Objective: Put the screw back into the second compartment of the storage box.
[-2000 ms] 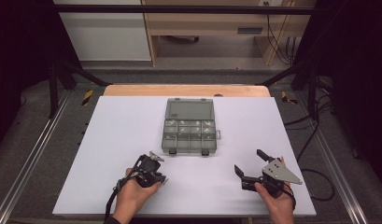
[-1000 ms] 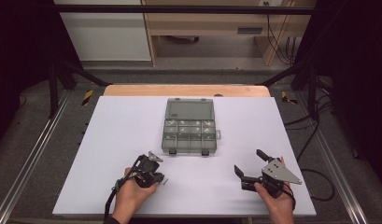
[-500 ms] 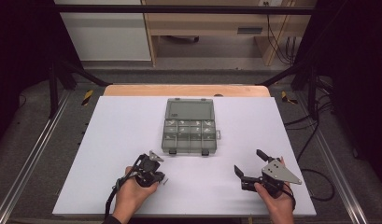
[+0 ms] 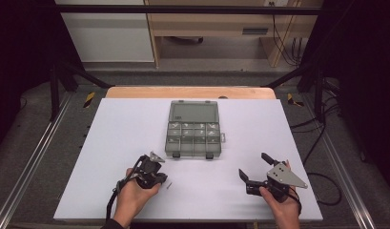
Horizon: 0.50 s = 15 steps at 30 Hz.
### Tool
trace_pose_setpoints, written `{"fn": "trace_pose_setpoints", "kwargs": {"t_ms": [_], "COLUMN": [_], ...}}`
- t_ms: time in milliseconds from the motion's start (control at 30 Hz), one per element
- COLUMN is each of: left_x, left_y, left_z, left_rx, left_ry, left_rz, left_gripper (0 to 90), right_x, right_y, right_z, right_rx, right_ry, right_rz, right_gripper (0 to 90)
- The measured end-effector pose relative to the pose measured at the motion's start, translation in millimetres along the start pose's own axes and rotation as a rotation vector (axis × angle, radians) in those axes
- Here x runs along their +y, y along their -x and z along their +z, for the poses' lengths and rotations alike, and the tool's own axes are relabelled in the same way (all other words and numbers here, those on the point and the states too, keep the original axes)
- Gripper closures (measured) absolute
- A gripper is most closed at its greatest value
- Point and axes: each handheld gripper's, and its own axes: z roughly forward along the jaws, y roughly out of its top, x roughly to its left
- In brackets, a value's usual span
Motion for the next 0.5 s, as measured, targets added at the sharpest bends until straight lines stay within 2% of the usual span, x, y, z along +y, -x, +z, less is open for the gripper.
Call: {"fn": "trace_pose_setpoints", "kwargs": {"t_ms": [100,200,333,500], "left_x": [2.1,9.5,15.6,26.4], "left_y": [-1.9,-5.3,-8.5,-14.7], "left_z": [-3.3,-10.2,-14.5,-19.9], "left_rx": [0.007,0.021,0.033,0.055], "left_ry": [0.009,0.037,0.063,0.105], "left_rz": [-0.012,-0.049,-0.071,-0.118], "left_gripper": [84.9,84.8,84.9,84.8], "right_x": [-0.1,-0.2,-0.2,-0.4], "right_y": [0.1,-0.1,-0.2,-0.4], "right_z": [0.1,0.5,0.4,0.7], "right_rx": [0.001,0.001,0.002,0.003], "right_ry": [0.000,0.000,0.000,-0.002], "right_rz": [0.000,-0.001,-0.001,-0.004], "right_gripper": [3.7,3.7,3.8,3.7]}}
